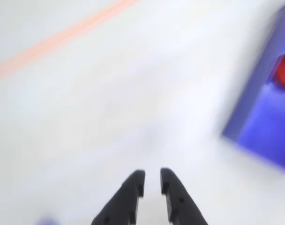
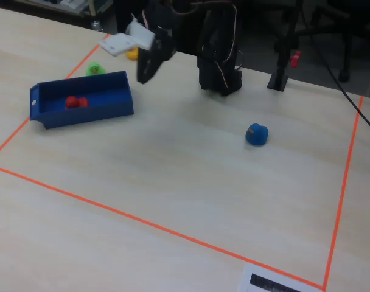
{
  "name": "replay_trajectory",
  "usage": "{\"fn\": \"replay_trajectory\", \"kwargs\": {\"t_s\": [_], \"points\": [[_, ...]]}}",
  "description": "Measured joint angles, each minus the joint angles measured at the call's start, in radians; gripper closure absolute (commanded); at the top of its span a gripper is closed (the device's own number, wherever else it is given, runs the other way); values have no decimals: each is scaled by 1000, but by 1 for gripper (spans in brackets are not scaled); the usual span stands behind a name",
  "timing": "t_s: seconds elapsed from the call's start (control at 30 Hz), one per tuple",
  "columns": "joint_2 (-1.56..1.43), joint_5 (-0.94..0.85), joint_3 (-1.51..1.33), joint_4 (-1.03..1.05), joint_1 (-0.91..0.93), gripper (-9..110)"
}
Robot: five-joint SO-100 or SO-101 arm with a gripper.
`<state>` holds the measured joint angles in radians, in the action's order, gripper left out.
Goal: Grasp red duck and put it into box.
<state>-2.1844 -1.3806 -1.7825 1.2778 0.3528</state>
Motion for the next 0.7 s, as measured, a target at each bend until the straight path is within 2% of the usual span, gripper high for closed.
{"fn": "replay_trajectory", "kwargs": {"t_s": [0.17,0.37,0.5,0.7], "points": [[-336,-153,-425,63,-184,101],[-657,-293,-851,63,-232,101],[-830,-333,-1046,61,-256,101],[-943,-334,-1166,46,-282,101]]}}
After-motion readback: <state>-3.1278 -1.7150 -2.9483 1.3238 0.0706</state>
